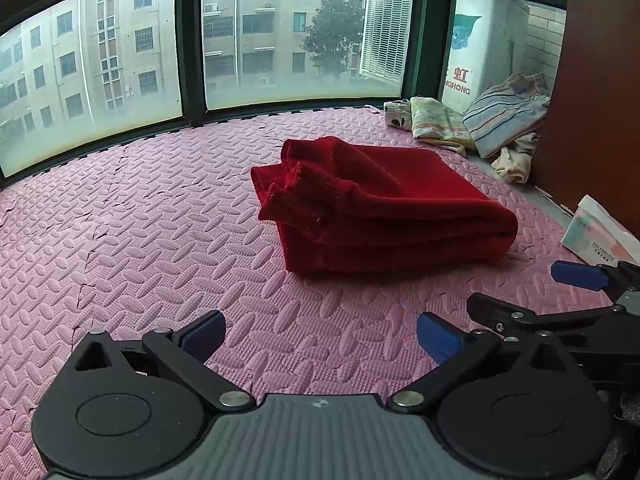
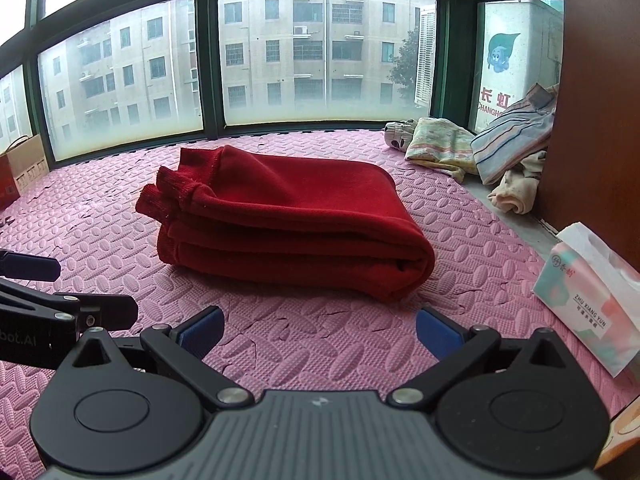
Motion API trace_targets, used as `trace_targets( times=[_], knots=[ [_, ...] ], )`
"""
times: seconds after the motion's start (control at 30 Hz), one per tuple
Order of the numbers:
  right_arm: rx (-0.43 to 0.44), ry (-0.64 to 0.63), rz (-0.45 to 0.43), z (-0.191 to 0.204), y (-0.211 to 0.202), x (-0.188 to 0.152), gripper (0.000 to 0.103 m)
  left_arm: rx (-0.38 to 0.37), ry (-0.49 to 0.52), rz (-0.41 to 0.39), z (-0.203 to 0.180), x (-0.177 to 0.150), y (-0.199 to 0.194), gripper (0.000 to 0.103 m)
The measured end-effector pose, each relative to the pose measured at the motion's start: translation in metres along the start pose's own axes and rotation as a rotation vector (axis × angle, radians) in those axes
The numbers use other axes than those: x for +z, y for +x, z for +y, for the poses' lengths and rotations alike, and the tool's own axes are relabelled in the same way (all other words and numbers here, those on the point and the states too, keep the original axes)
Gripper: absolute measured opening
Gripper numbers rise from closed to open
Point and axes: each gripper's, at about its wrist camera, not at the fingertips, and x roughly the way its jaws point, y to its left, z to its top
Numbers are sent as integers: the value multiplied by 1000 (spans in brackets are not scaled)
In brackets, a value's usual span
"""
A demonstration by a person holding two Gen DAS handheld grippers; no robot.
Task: Fold clothes
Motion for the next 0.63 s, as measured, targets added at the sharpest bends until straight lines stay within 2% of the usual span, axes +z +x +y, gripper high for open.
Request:
trace_targets(
  times=[0.33,0.63],
  knots=[
    [-3,7,-13,-3,-7,-4,103,-6,6,-3,-6,-3,-6,103],
    [-4,9,-26,-4,-12,-4,103,-28,23,-37,-11,-3,-14,103]
  ],
)
